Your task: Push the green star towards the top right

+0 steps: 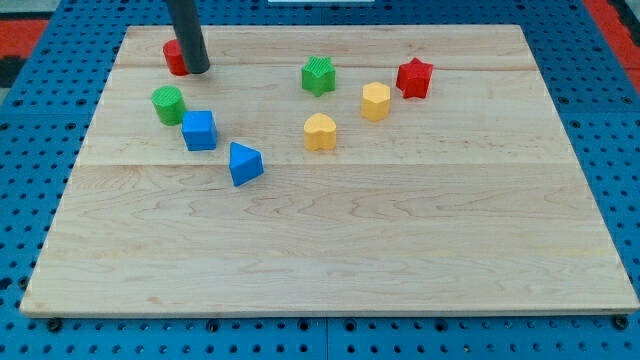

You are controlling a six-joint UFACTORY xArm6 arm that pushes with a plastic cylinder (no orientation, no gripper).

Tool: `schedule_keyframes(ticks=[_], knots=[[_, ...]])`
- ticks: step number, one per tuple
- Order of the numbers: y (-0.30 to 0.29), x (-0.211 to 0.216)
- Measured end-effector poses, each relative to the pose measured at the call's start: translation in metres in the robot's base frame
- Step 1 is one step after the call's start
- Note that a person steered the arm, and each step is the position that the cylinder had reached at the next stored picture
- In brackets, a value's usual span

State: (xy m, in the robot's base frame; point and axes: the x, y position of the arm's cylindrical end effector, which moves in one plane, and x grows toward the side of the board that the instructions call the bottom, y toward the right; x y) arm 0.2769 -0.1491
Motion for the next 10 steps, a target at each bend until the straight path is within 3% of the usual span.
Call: schedule_keyframes(ticks=[1,2,4,6,7,10], knots=[[0.044,0.048],[0.102,0.058],[0.185,0.006],[0.133,-0.001],[0.159,-0.030],[0.289,-0.048]])
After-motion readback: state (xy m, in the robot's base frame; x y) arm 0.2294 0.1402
